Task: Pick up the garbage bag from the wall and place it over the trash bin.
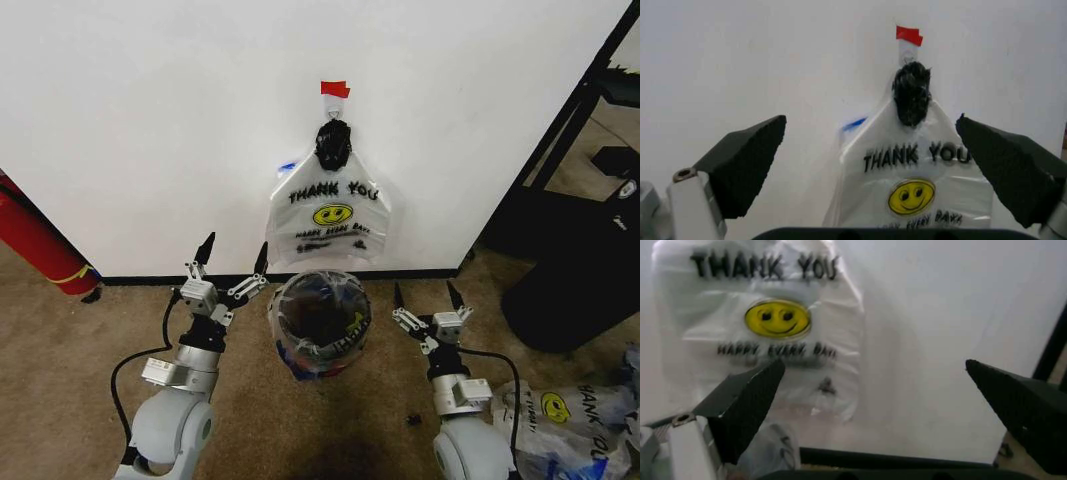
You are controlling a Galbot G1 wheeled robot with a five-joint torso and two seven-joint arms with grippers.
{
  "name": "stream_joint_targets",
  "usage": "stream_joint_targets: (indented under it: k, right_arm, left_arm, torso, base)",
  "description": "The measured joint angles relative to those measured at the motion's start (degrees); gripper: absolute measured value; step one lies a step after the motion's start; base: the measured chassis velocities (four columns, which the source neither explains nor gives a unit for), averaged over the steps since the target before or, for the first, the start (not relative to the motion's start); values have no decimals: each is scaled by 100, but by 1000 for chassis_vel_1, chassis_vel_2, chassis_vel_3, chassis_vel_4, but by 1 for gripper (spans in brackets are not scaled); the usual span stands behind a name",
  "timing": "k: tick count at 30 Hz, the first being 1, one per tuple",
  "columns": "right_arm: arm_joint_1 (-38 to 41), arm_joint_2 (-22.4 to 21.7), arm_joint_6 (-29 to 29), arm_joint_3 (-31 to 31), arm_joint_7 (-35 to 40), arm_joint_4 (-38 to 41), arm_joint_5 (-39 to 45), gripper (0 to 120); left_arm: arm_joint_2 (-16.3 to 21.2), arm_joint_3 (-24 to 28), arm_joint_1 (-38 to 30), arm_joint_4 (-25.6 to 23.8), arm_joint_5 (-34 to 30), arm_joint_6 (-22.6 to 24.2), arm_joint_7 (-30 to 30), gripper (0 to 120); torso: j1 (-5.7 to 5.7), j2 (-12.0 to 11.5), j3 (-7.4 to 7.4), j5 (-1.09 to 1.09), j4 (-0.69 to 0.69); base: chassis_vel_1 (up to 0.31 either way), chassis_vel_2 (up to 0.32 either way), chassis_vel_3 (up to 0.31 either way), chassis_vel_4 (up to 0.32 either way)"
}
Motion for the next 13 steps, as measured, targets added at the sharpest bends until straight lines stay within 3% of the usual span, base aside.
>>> stream_joint_targets:
  k: [9, 13]
  right_arm:
    - [21, -67, -144, 56, -627, -48, -227, 100]
    - [-21, -8, 538, 84, -889, 54, 144, 100]
  left_arm:
    - [-12, 206, -1, 3, 184, -37, 53, 100]
    - [-32, 225, 30, -18, 216, -63, 67, 100]
  torso:
    - [0, 0, 0, 0, 0]
    - [0, 0, 0, 1, 1]
  base:
    - [0, 0, 0, 0]
    - [0, 0, 0, 0]
